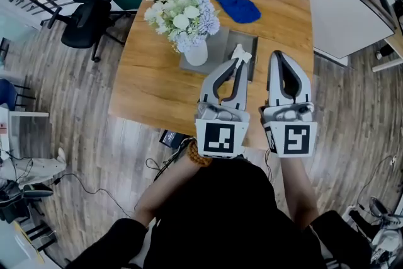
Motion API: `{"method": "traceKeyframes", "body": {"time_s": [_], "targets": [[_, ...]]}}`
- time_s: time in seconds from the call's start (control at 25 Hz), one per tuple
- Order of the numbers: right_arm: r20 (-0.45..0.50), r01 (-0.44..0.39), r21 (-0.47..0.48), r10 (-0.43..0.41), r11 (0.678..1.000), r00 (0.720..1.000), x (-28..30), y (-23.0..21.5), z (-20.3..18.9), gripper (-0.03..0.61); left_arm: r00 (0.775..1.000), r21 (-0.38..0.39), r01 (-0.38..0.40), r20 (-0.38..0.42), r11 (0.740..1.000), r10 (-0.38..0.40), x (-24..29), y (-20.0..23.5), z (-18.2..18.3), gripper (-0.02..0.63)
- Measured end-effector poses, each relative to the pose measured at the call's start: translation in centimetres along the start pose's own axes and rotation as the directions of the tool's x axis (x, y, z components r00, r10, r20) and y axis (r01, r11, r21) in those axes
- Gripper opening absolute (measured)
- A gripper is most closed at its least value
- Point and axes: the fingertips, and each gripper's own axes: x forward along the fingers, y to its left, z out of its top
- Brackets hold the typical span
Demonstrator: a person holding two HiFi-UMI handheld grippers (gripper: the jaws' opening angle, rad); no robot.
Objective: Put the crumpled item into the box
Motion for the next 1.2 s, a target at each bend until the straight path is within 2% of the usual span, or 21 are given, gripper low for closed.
{"method": "traceKeyframes", "body": {"time_s": [0.28, 0.48, 0.6, 0.72, 0.8, 1.08, 1.2], "targets": [[-0.041, -0.021, 0.027, 0.022, 0.999, 0.999, -1.4, 2.1, -1.8, 0.005, 1.0, -0.004, -0.012, -0.002, 1.0, 0.012, -1.0, -0.1, -0.9, 0.043], [-0.024, 0.025, 0.078, -0.023, 0.997, 0.999, -1.5, 2.0, -2.0, 0.003, 1.0, -0.008, -0.016, -0.02, 1.0, 0.016, -1.4, -0.1, -1.8, 0.043], [-0.093, 0.012, 0.075, -0.005, 0.997, 0.996, -2.4, 2.2, -4.3, 0.003, 0.999, -0.007, -0.021, -0.028, 1.0, 0.021, -1.6, -0.2, -2.4, 0.043], [-0.121, 0.022, 0.092, -0.011, 0.996, 0.993, -3.1, 2.3, -5.3, 0.003, 0.998, -0.015, -0.02, -0.065, 1.0, 0.019, -1.9, -0.6, -3.4, 0.043], [-0.151, -0.002, 0.09, 0.016, 0.996, 0.988, -3.6, 2.9, -6.2, 0.003, 0.997, -0.013, -0.017, -0.073, 1.0, 0.016, -1.9, -0.7, -3.7, 0.043], [-0.205, -0.003, 0.107, 0.025, 0.994, 0.979, -4.7, 3.5, -8.0, 0.003, 0.997, -0.019, -0.02, -0.076, 1.0, 0.019, -1.6, -0.6, -4.1, 0.043], [-0.196, 0.001, 0.115, 0.021, 0.993, 0.98, -4.5, 3.5, -8.1, 0.003, 0.996, -0.019, -0.019, -0.084, 1.0, 0.017, -1.7, -0.7, -4.6, 0.043]]}}
